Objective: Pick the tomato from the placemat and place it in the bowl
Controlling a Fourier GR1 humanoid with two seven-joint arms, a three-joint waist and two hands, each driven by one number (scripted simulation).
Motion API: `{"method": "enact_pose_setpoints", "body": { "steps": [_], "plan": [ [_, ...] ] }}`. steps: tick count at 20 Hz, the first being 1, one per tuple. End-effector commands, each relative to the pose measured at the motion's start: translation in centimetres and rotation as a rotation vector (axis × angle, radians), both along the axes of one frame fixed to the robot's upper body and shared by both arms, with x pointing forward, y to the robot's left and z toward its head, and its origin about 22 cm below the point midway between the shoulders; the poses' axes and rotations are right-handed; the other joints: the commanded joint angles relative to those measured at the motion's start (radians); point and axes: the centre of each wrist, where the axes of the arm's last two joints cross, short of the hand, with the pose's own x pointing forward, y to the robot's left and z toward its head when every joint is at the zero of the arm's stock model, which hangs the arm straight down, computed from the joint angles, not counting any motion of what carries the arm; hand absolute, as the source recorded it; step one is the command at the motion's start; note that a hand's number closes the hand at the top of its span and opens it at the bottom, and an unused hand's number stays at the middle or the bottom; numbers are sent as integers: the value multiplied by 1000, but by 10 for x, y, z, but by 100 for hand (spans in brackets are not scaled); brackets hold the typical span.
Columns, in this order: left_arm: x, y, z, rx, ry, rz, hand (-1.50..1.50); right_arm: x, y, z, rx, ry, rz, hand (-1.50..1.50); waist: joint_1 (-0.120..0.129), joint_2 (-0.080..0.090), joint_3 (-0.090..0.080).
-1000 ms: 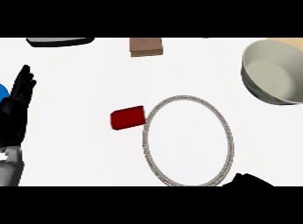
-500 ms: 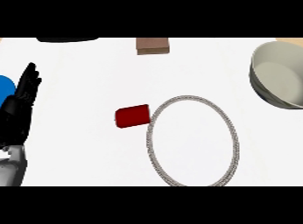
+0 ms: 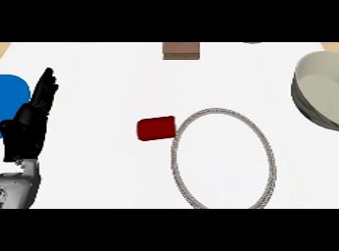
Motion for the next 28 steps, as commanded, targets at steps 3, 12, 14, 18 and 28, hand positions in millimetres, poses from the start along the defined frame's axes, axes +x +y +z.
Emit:
{"method": "enact_pose_setpoints", "body": {
  "steps": [3,12,14,18,28],
  "plan": [
    [8,-3,-4,10,-13,-10,0,70,-33,-2,85,-51,-108,150,16,3,1],
    [10,-8,12,-3,-31,-35,0,153,-81,-8,-9,-153,-264,150,38,8,3],
    [12,-11,13,-3,-10,-51,0,167,-81,-16,-84,-196,-282,150,46,11,3],
    [12,1,-3,-11,-8,-40,0,180,-96,-36,-200,-244,-345,150,37,10,2],
    [11,-21,8,-13,-19,-81,0,226,-98,-73,-116,-35,-403,-150,88,25,6]
  ]
}}
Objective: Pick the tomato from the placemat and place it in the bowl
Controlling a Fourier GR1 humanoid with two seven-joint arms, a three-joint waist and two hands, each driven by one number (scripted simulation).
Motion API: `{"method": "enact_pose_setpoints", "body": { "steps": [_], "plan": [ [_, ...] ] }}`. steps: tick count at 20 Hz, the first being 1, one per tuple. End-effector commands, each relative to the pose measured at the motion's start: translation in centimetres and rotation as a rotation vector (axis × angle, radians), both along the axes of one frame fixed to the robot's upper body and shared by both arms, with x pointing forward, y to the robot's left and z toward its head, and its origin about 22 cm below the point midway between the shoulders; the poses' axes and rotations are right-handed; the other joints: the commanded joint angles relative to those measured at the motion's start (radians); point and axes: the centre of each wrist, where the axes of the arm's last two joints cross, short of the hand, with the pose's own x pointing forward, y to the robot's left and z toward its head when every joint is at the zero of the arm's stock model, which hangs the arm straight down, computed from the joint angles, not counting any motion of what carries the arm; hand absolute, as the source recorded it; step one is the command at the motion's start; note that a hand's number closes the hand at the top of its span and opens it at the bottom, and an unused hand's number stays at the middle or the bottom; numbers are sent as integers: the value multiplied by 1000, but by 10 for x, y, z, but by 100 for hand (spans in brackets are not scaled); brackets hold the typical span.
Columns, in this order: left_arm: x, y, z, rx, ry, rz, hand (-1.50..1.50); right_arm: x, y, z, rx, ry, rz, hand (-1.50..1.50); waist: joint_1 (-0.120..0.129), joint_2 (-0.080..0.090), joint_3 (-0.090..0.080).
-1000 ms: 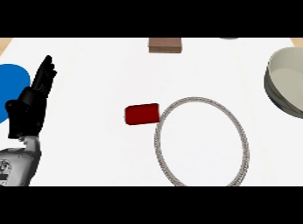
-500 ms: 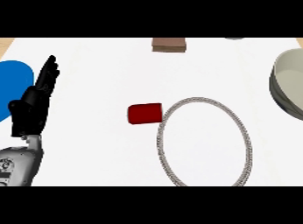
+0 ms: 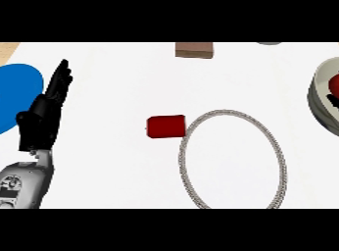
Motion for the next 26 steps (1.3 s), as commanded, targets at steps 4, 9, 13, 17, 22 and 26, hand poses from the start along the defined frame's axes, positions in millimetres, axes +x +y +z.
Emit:
{"method": "enact_pose_setpoints", "body": {
  "steps": [4,9,13,17,22,26],
  "plan": [
    [5,-9,4,7,0,-24,0,17,9,-21,169,98,106,-150,12,9,3],
    [7,-4,9,-8,-10,1,0,17,1,-20,281,67,205,-150,-1,5,2],
    [3,3,-2,1,0,13,0,12,-16,-6,349,-17,177,-150,-4,6,2],
    [6,-2,0,-4,-11,4,0,-3,-51,23,420,6,173,-150,-13,5,2],
    [7,12,0,15,-19,31,0,-32,-80,20,511,14,186,-150,-19,6,3],
    [2,16,-3,12,-6,38,0,-63,-109,25,598,23,244,-150,-32,2,5]
  ]
}}
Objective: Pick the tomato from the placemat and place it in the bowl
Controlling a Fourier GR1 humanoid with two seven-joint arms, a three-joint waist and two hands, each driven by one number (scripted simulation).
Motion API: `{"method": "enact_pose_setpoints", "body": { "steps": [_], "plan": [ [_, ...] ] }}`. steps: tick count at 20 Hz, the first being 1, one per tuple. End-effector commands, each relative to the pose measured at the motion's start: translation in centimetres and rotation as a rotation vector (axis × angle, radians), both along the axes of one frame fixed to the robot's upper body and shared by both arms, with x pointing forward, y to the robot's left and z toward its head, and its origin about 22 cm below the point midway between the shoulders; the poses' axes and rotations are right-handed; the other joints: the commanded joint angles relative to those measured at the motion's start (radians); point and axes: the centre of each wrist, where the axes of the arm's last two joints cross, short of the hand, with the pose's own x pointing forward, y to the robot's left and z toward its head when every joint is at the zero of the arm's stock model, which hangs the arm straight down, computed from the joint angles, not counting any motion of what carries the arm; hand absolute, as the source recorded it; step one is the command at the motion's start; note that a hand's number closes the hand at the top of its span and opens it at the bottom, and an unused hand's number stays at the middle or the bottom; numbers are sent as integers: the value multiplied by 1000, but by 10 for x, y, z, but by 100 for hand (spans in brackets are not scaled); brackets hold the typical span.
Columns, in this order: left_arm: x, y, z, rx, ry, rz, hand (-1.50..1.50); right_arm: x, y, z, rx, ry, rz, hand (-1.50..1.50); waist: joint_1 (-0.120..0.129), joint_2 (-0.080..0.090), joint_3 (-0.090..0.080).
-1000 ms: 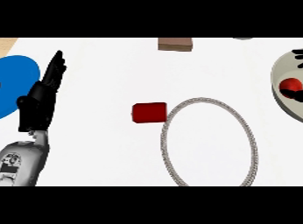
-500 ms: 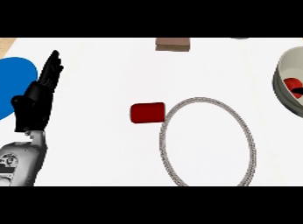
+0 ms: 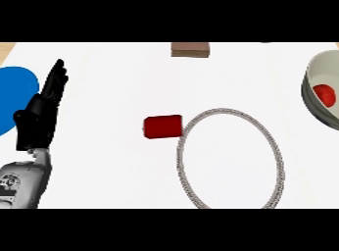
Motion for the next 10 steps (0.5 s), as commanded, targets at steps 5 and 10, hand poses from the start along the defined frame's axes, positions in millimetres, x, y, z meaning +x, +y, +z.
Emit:
{"method": "enact_pose_setpoints", "body": {
  "steps": [5,10],
  "plan": [
    [-1,8,5,-6,2,3,0,-41,-32,-5,105,-31,156,-150,-9,-2,4],
    [-7,1,-5,-21,13,15,0,-59,-44,-3,126,-17,198,-150,-25,-10,3]
  ]
}}
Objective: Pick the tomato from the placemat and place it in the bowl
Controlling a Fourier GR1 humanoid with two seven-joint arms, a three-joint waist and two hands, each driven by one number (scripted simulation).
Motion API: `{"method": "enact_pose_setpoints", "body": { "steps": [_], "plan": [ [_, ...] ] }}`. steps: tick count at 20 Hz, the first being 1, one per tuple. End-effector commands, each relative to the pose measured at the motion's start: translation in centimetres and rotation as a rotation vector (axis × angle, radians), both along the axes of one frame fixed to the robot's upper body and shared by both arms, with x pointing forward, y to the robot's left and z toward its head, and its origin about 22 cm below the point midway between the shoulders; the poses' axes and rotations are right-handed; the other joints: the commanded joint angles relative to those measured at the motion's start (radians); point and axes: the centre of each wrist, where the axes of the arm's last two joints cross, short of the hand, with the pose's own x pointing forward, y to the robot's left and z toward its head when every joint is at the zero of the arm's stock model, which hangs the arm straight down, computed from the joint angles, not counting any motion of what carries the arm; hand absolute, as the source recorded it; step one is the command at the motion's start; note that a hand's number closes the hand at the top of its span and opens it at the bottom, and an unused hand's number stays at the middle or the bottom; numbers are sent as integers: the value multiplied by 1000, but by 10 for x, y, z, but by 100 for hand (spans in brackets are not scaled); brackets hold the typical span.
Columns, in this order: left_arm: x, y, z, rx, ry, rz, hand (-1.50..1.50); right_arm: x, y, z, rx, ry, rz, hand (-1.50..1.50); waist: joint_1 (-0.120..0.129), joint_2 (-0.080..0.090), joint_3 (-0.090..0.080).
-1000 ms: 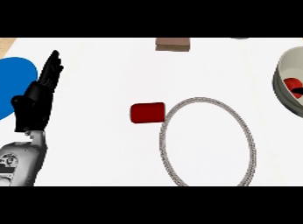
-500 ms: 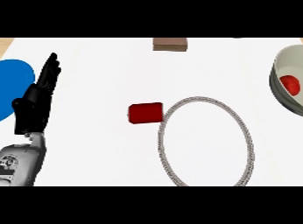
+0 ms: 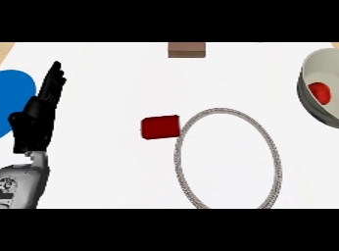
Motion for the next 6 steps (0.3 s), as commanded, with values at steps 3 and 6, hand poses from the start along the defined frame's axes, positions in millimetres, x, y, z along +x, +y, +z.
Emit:
{"method": "enact_pose_setpoints", "body": {
  "steps": [3,6],
  "plan": [
    [0,3,4,-6,2,5,0,-25,-15,-4,125,-80,207,-150,-12,-3,2],
    [-1,4,5,-4,15,15,0,-27,-15,-7,126,-81,210,-150,-10,-6,1]
  ]
}}
